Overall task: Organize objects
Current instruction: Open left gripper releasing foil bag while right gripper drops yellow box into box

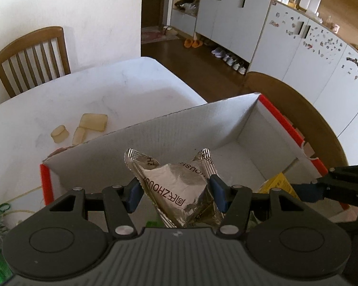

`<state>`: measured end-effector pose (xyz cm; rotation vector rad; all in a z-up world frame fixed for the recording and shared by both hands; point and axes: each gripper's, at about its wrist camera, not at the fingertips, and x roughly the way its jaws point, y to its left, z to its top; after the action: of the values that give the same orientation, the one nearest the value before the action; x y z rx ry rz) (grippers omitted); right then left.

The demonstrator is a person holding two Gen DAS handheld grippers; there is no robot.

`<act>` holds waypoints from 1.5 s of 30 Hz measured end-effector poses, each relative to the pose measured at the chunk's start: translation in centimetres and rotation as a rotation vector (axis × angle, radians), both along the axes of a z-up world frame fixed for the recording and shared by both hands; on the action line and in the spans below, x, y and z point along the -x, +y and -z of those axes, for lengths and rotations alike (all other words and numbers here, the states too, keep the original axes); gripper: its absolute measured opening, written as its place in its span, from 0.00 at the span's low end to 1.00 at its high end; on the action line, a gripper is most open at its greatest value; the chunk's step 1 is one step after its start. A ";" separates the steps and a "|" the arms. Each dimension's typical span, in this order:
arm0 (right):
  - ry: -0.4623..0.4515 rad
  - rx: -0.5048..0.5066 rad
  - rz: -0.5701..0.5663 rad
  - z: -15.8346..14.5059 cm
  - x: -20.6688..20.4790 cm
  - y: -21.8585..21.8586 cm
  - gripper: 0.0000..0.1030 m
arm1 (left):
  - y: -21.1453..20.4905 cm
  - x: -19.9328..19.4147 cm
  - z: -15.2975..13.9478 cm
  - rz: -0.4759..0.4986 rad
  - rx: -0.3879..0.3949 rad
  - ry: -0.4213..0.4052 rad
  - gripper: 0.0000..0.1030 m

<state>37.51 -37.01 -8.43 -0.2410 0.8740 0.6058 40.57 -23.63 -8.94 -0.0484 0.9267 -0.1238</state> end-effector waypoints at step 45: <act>0.008 -0.047 -0.058 -0.6 1.3 -1.7 0.67 | 0.2 1.8 -1.0 -0.052 0.078 0.030 0.82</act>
<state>36.22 -38.75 -7.83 -0.2218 0.8615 0.6805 38.75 -23.46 -7.98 -0.1468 0.9496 -0.1116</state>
